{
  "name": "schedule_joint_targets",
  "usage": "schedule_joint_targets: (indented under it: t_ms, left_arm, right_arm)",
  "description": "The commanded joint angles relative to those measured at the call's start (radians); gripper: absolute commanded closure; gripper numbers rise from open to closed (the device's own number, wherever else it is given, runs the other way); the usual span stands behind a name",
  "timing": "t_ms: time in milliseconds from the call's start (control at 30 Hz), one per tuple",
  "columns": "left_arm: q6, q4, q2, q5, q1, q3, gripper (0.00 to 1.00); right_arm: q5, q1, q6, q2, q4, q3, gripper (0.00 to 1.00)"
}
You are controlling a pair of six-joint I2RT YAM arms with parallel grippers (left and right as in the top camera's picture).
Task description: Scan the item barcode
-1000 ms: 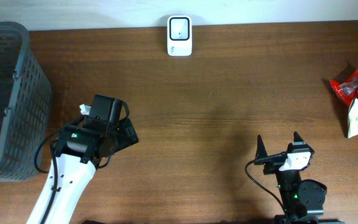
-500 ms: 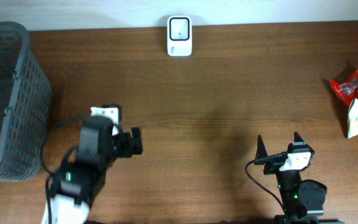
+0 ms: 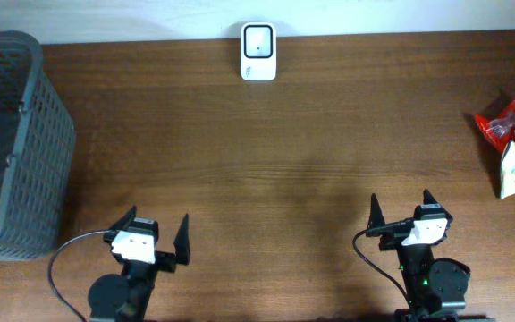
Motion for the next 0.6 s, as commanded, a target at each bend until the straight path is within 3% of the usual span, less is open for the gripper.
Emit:
schedule_joint_targets:
  t_ms: [0,67,267,567]
  left_arm:
    - [0.007,0.192,-0.013,0.035,0.032,-0.097,0.01]
    - [0.007,0.320,-0.013,0.007,0.033,-0.148,0.01]
    - [0.002,0.224,-0.012,-0.044,0.072,-0.147,0.01]
    - [-0.014,0.227,-0.013,-0.189,0.073,-0.147,0.01]
  right_arm:
    - [0.012,-0.006,0.012,-0.007,-0.002,-0.008,0.02]
    - [0.012,-0.006,0.012,-0.007,-0.002,-0.008,0.02]
    - [0.011,-0.006,0.012,-0.007,-0.002,-0.008,0.01]
    - [0.012,-0.006,0.012,-0.007,-0.002,-0.008,0.02]
